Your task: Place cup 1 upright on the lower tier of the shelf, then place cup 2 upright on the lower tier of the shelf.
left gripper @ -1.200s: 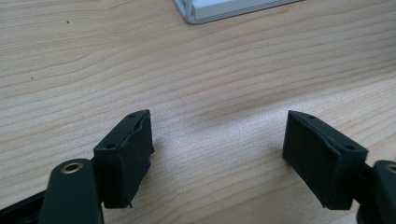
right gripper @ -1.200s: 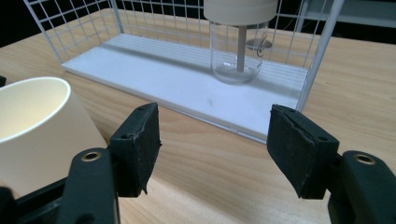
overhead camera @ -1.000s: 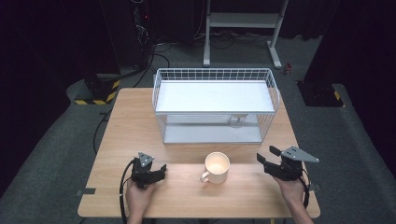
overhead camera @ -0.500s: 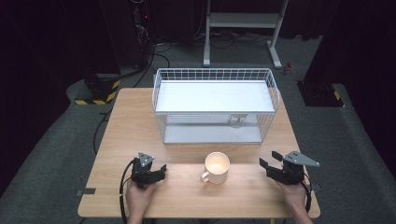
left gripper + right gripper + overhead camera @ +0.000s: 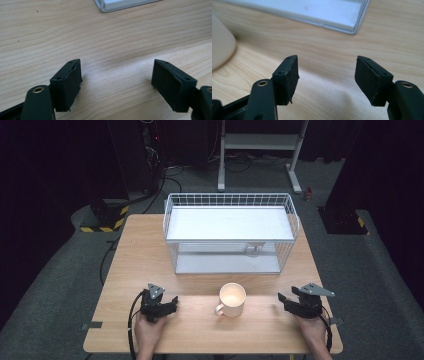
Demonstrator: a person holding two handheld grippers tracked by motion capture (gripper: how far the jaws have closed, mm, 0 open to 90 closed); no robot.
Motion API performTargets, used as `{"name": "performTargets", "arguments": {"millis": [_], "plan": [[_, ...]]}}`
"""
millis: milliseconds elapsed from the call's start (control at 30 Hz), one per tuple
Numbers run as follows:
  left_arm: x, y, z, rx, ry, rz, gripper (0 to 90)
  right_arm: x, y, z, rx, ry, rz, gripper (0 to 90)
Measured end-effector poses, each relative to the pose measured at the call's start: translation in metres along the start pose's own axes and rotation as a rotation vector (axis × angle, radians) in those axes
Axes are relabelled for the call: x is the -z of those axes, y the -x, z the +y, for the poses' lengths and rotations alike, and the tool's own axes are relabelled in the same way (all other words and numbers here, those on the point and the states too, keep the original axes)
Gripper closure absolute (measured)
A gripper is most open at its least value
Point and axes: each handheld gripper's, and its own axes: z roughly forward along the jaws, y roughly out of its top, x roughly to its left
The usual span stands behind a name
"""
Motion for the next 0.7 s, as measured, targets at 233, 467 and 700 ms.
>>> {"name": "performTargets", "arguments": {"millis": [233,467,700], "plan": [[0.000,-0.002,0.000,0.013,-0.002,0.012,21.8,-0.013,-0.001,-0.002,0.028,-0.073,-0.023,33.2],[-0.002,-0.003,0.002,0.025,-0.015,0.027,14.0,-0.019,-0.004,-0.005,0.050,-0.118,-0.046,29.4],[0.000,-0.004,0.001,0.034,-0.015,0.016,15.1,-0.020,-0.003,-0.004,0.045,-0.118,-0.056,27.0]]}}
